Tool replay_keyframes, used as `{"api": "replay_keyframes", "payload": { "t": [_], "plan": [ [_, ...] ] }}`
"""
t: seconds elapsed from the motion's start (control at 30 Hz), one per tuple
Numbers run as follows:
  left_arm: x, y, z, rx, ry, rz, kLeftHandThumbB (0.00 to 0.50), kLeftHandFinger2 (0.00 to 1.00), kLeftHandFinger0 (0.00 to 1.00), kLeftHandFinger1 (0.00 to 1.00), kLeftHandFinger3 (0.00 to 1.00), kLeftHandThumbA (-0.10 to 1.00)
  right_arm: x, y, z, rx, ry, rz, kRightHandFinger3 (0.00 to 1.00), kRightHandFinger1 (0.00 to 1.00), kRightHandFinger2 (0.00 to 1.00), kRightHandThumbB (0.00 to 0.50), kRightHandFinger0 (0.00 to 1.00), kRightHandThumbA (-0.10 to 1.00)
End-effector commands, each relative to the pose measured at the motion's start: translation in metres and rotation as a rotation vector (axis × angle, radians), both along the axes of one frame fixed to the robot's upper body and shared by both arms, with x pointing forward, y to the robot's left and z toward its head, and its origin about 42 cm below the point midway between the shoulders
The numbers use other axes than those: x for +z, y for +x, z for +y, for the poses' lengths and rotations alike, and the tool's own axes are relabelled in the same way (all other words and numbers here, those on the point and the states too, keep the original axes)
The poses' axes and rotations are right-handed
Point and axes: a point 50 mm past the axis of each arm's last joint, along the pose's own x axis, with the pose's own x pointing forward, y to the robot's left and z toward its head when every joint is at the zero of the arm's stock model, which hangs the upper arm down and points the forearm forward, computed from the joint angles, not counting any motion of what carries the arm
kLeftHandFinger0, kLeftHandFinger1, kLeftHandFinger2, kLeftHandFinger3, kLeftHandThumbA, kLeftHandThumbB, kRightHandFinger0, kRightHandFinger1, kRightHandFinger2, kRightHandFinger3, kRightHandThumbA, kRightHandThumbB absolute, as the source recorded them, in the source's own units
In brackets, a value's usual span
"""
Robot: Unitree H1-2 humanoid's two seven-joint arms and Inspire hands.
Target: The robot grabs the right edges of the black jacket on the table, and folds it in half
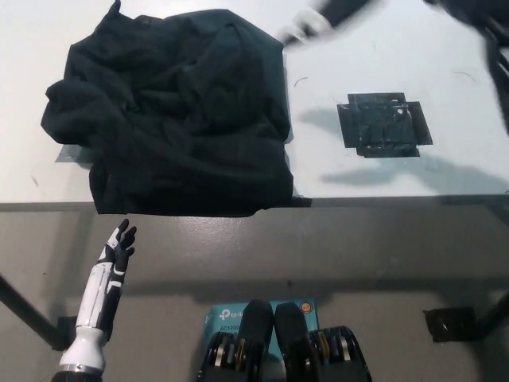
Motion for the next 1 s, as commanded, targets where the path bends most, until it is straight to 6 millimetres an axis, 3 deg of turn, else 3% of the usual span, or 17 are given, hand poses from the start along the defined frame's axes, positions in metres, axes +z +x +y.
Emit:
{"api": "replay_keyframes", "payload": {
  "t": [0.0,0.03,0.07,0.1,0.13,0.17,0.2,0.23,0.27,0.33,0.43,0.5,0.53,0.67,0.8,0.87,0.97],
  "plan": [
    [0.039,0.035,0.009,-0.027,-0.071,-0.138,0.500,1.00,1.00,1.00,1.00,1.00,0.011,-0.184,-0.139,-0.036,0.274,-0.316,1.00,1.00,1.00,0.440,1.00,1.00],
    [0.040,0.038,0.007,-0.031,-0.075,-0.141,0.500,1.00,1.00,1.00,1.00,1.00,-0.012,-0.190,-0.144,-0.054,0.363,-0.277,1.00,1.00,1.00,0.443,1.00,1.00],
    [0.040,0.040,0.006,-0.032,-0.077,-0.143,0.500,1.00,1.00,1.00,1.00,1.00,-0.023,-0.194,-0.146,-0.065,0.401,-0.260,1.00,1.00,1.00,0.443,1.00,1.00],
    [0.039,0.040,0.008,-0.026,-0.072,-0.137,0.500,1.00,1.00,1.00,1.00,1.00,-0.045,-0.190,-0.140,-0.087,0.472,-0.236,1.00,1.00,1.00,0.412,1.00,1.00],
    [0.038,0.039,0.009,-0.025,-0.073,-0.136,0.500,1.00,1.00,1.00,1.00,1.00,-0.057,-0.187,-0.136,-0.106,0.509,-0.231,1.00,1.00,1.00,0.397,1.00,1.00],
    [0.036,0.035,0.012,-0.021,-0.070,-0.132,0.500,1.00,1.00,1.00,1.00,1.00,-0.068,-0.185,-0.131,-0.120,0.536,-0.219,1.00,1.00,1.00,0.350,1.00,0.99],
    [0.033,0.029,0.014,-0.016,-0.062,-0.127,0.500,1.00,1.00,1.00,1.00,1.00,-0.088,-0.184,-0.125,-0.136,0.571,-0.182,1.00,1.00,1.00,0.355,1.00,1.00],
    [0.031,0.026,0.015,-0.013,-0.058,-0.124,0.500,1.00,1.00,1.00,1.00,1.00,-0.098,-0.184,-0.121,-0.158,0.580,-0.170,1.00,1.00,1.00,0.299,1.00,1.00],
    [0.029,0.022,0.016,-0.013,-0.060,-0.122,0.500,1.00,1.00,1.00,1.00,1.00,-0.113,-0.182,-0.117,-0.174,0.605,-0.147,1.00,1.00,1.00,0.338,1.00,1.00],
    [0.026,0.019,0.020,-0.006,-0.050,-0.116,0.500,1.00,1.00,1.00,1.00,1.00,-0.151,-0.173,-0.108,-0.213,0.686,-0.067,1.00,1.00,1.00,0.332,1.00,1.00],
    [0.023,0.012,0.024,-0.002,-0.045,-0.108,0.500,1.00,1.00,1.00,1.00,1.00,-0.195,-0.163,-0.098,-0.273,0.756,0.037,1.00,1.00,1.00,0.283,1.00,1.00],
    [0.017,0.000,0.026,0.002,-0.037,-0.090,0.500,1.00,1.00,1.00,1.00,1.00,-0.222,-0.166,-0.093,-0.314,0.801,0.109,1.00,1.00,1.00,0.287,1.00,1.00],
    [0.013,-0.006,0.028,0.000,-0.034,-0.084,0.500,1.00,1.00,1.00,1.00,1.00,-0.243,-0.165,-0.090,-0.341,0.836,0.156,1.00,1.00,1.00,0.253,1.00,1.00],
    [0.007,-0.019,0.033,0.003,-0.035,-0.067,0.500,1.00,1.00,1.00,1.00,1.00,-0.292,-0.168,-0.083,-0.422,0.877,0.255,1.00,1.00,1.00,0.249,1.00,1.00],
    [0.001,-0.024,0.033,0.005,-0.042,-0.052,0.500,1.00,1.00,1.00,1.00,1.00,-0.334,-0.166,-0.084,-0.522,0.869,0.357,1.00,1.00,1.00,0.186,1.00,1.00],
    [-0.002,-0.027,0.033,0.007,-0.044,-0.045,0.500,1.00,1.00,1.00,1.00,1.00,-0.346,-0.165,-0.086,-0.534,0.872,0.401,1.00,1.00,1.00,0.160,1.00,1.00],
    [-0.005,-0.032,0.035,0.011,-0.047,-0.038,0.500,1.00,1.00,1.00,1.00,1.00,-0.354,-0.163,-0.089,-0.526,0.845,0.423,1.00,1.00,1.00,0.167,1.00,1.00]
  ]
}}
